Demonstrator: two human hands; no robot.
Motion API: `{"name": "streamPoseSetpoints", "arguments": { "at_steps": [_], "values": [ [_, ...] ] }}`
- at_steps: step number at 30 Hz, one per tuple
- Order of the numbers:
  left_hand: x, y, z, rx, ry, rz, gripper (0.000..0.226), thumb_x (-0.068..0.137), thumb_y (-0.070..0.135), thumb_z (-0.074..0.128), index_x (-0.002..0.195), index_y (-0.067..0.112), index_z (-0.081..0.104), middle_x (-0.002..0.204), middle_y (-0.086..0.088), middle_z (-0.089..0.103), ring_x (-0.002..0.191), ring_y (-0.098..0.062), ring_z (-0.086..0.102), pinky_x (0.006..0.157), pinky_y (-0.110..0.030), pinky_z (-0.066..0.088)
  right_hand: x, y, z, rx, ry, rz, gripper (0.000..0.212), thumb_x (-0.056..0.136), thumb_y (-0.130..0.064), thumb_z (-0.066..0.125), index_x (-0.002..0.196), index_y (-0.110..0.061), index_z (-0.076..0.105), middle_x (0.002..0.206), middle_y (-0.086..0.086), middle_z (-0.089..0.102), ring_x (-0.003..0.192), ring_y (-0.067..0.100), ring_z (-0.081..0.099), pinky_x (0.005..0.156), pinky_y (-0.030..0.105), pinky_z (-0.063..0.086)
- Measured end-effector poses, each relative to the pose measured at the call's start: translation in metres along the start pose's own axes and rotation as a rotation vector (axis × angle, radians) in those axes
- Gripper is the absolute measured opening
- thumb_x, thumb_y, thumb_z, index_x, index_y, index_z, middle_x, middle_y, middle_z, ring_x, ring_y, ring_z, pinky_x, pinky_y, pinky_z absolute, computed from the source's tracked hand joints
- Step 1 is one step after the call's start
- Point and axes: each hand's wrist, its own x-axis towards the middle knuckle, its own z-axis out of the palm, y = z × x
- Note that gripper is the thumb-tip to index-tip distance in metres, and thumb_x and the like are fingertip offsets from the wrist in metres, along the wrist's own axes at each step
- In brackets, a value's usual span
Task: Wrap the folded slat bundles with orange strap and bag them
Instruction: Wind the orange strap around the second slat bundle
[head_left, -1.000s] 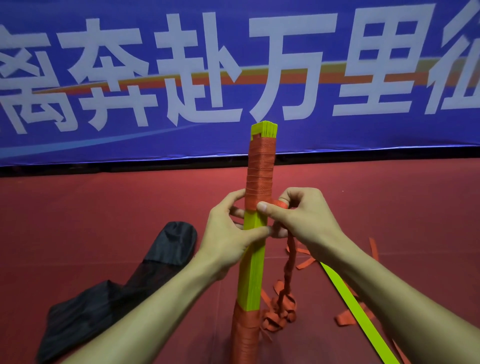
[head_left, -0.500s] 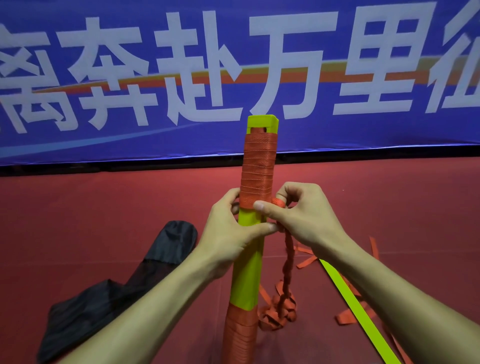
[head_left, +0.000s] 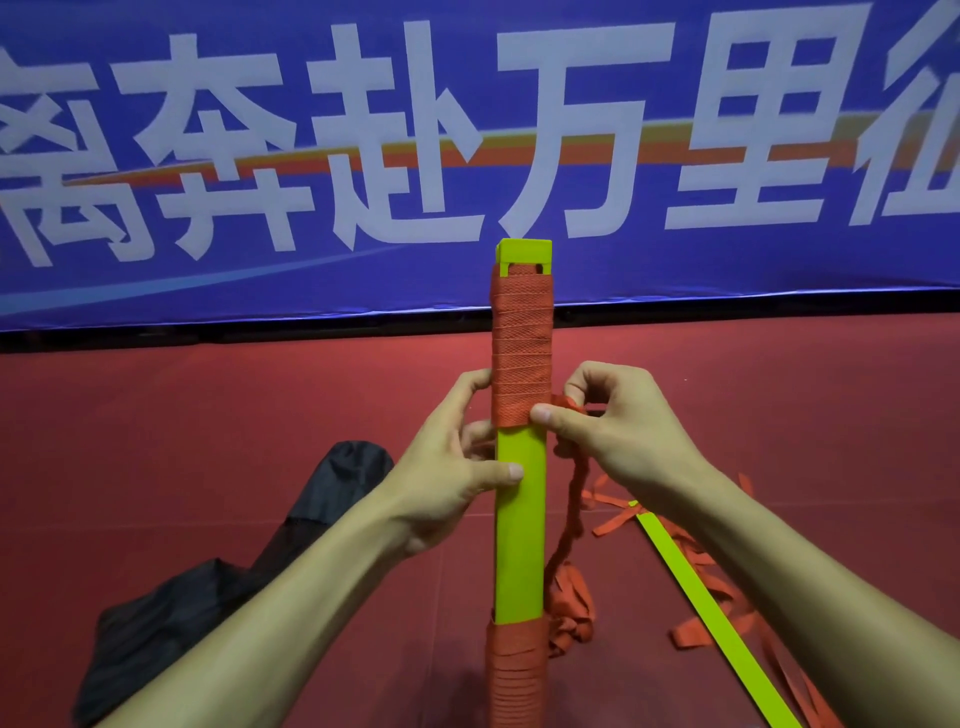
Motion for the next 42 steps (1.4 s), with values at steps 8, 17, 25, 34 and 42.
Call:
{"name": "streamPoseSetpoints", "arguments": {
  "at_steps": [8,17,25,34,42],
  "values": [
    [0.002,0.0,-0.007,-0.012,-0.042,-0.001,0.079,0.07,-0.011,0.075,0.124,0.041,0.049,0.104,-0.025,0.07,0.083,-0.025,0.069,0.065,-0.032,0.056,0.0,-0.002,0.003,0.042,-0.014,0.036,0.03,0.084,-0.007,0.073,0.072,-0.008,0.046,0.061,0.003,0.049,0.049,0.004,0.053,0.052,0.029,0.056],
    [0.001,-0.004,-0.009,0.0,-0.053,-0.023,0.079,0.073,-0.014,0.074,0.123,0.041,0.046,0.097,-0.017,0.069,0.071,-0.015,0.067,0.055,-0.021,0.05,0.002,0.004,0.004,0.006,-0.053,0.049,0.023,0.083,-0.016,0.075,0.083,0.003,0.064,0.065,0.007,0.06,0.054,0.014,0.054,0.054,0.033,0.054],
    [0.0,0.0,-0.018,-0.076,-0.162,-0.025,0.079,0.07,-0.01,0.073,0.127,0.037,0.045,0.101,-0.021,0.07,0.076,-0.021,0.067,0.057,-0.028,0.049,-0.001,0.001,0.007,-0.004,-0.01,0.053,0.03,0.081,-0.018,0.077,0.078,0.002,0.055,0.061,0.001,0.059,0.054,0.006,0.056,0.051,0.03,0.053],
    [0.002,-0.005,-0.02,-0.09,-0.05,-0.016,0.077,0.069,-0.005,0.076,0.113,0.055,0.057,0.103,-0.018,0.07,0.088,-0.032,0.054,0.051,-0.026,0.033,0.0,0.005,-0.004,0.441,-0.22,0.335,0.022,0.076,-0.017,0.072,0.074,-0.01,0.052,0.064,0.005,0.048,0.053,0.015,0.047,0.051,0.028,0.046],
    [0.003,-0.007,-0.024,-0.1,-0.024,0.008,0.075,0.067,-0.003,0.078,0.112,0.054,0.059,0.103,-0.015,0.071,0.097,-0.039,0.046,0.067,-0.036,0.028,0.002,0.011,-0.023,0.702,-0.455,0.504,0.021,0.074,-0.004,0.063,0.095,-0.006,0.061,0.085,0.012,0.066,0.063,0.018,0.057,0.053,0.029,0.05]
  ]
}}
